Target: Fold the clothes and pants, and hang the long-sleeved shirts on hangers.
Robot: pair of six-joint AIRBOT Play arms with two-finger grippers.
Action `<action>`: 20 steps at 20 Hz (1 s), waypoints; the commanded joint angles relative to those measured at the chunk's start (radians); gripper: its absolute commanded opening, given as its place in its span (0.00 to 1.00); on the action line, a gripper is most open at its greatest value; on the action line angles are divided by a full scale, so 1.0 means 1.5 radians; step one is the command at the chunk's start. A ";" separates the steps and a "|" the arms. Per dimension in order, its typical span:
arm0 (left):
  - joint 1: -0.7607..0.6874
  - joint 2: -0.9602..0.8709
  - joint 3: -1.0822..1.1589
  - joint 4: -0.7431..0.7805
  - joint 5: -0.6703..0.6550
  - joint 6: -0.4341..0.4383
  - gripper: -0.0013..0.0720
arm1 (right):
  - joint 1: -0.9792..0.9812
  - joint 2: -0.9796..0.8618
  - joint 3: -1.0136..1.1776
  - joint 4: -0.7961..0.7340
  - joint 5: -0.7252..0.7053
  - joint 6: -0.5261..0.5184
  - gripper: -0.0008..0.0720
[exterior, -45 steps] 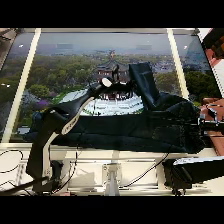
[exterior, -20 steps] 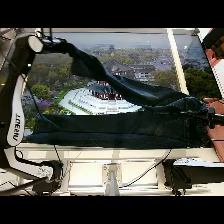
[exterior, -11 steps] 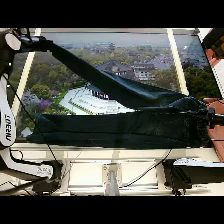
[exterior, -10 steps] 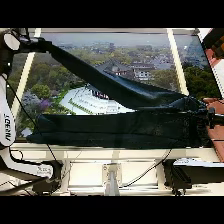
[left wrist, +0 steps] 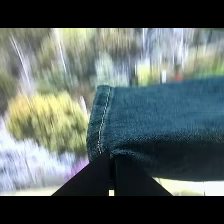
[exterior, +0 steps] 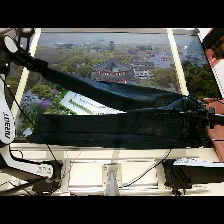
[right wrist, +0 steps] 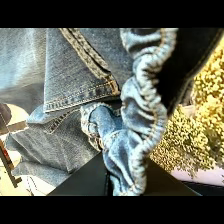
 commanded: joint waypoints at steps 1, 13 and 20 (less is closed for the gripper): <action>0.003 -0.044 -0.001 0.010 -0.122 0.027 0.06 | 0.000 0.000 0.000 0.000 0.001 -0.001 0.09; 0.046 -0.163 -0.001 0.140 -0.307 0.080 0.07 | 0.000 0.000 0.000 -0.002 -0.004 -0.001 0.09; 0.084 -0.161 -0.001 0.072 -0.307 0.062 0.55 | 0.000 0.000 0.000 -0.001 -0.005 -0.001 0.09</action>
